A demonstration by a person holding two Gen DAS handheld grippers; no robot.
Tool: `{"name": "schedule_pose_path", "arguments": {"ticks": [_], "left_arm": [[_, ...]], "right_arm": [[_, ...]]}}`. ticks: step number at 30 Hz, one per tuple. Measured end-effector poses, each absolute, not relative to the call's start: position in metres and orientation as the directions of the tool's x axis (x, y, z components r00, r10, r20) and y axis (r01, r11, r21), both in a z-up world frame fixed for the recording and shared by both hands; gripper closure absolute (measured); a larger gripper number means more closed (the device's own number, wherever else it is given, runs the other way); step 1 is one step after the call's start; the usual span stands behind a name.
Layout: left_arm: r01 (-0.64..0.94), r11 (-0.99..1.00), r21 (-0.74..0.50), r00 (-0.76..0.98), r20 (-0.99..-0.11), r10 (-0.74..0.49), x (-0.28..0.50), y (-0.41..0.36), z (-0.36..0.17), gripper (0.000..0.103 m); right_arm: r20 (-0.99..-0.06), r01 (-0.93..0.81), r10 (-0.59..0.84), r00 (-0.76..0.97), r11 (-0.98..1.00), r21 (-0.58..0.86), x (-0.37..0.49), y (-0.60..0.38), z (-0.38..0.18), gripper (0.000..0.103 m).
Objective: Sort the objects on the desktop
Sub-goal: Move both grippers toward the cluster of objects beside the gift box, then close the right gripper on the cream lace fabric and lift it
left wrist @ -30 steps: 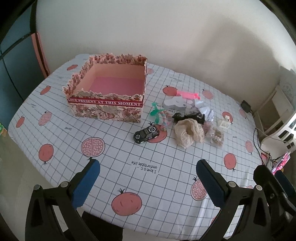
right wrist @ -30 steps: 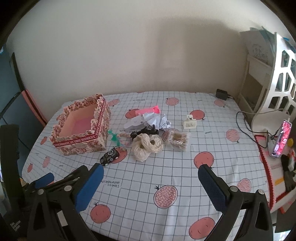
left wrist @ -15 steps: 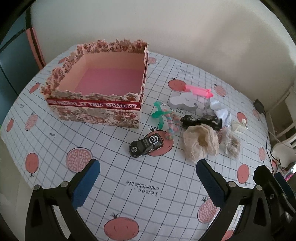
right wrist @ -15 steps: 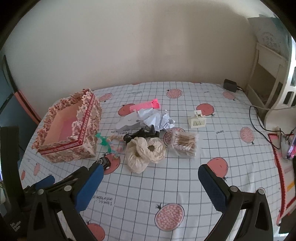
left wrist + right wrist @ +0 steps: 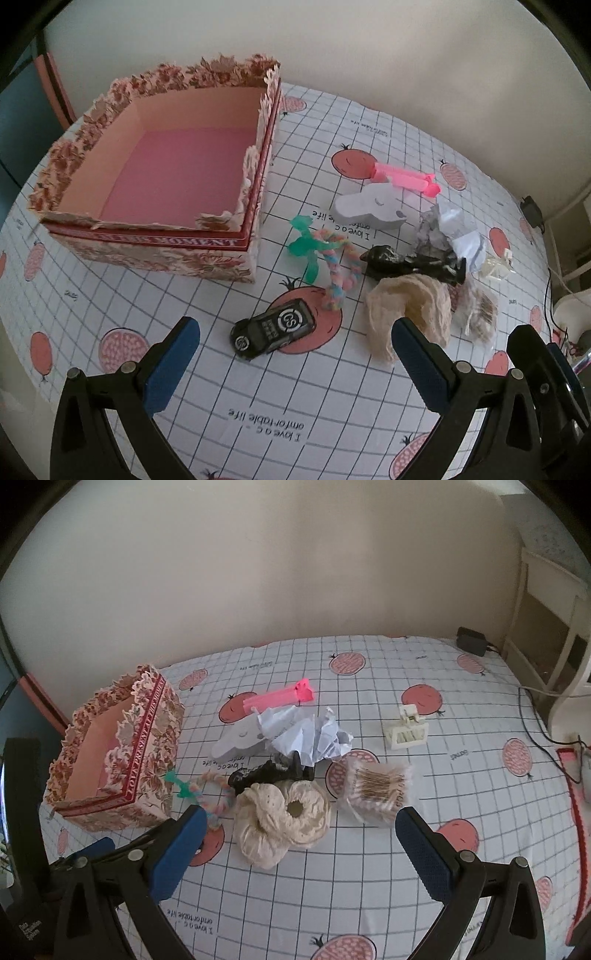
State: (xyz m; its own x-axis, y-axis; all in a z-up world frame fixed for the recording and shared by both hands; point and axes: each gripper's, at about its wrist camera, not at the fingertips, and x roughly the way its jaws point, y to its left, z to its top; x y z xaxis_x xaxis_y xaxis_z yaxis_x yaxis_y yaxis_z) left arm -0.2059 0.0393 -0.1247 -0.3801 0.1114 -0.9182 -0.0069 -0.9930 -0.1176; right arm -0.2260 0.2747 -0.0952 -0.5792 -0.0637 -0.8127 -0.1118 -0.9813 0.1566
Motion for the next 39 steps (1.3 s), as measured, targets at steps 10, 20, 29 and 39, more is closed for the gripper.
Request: {"name": "schedule_pose_path", "arguments": {"ticks": [10,20,29,39], "left_arm": [[0.008,-0.994,-0.107,-0.346,-0.933,0.098,-0.216,0.039,-0.15,0.0],[0.008,-0.993,-0.12,-0.27,-0.956,0.114,-0.219,0.036,-0.176,0.0],[-0.009,-0.991,-0.131,-0.287,-0.949,0.128,-0.215,0.037,-0.181,0.0],[-0.051,-0.994,-0.101,-0.269,-0.957,0.111,-0.223,0.037,-0.183,0.0]], "right_arm": [[-0.848,-0.105,-0.124,-0.515,-0.973,0.206,-0.241,0.276,-0.127,0.0],[-0.851,-0.085,-0.159,-0.501,-0.969,0.232,-0.243,0.275,-0.15,0.0],[-0.839,-0.065,-0.186,-0.512,-0.965,0.254,-0.242,0.274,-0.156,0.007],[-0.836,-0.049,-0.222,-0.501,-0.958,0.284,-0.243,0.273,-0.16,0.033]]}}
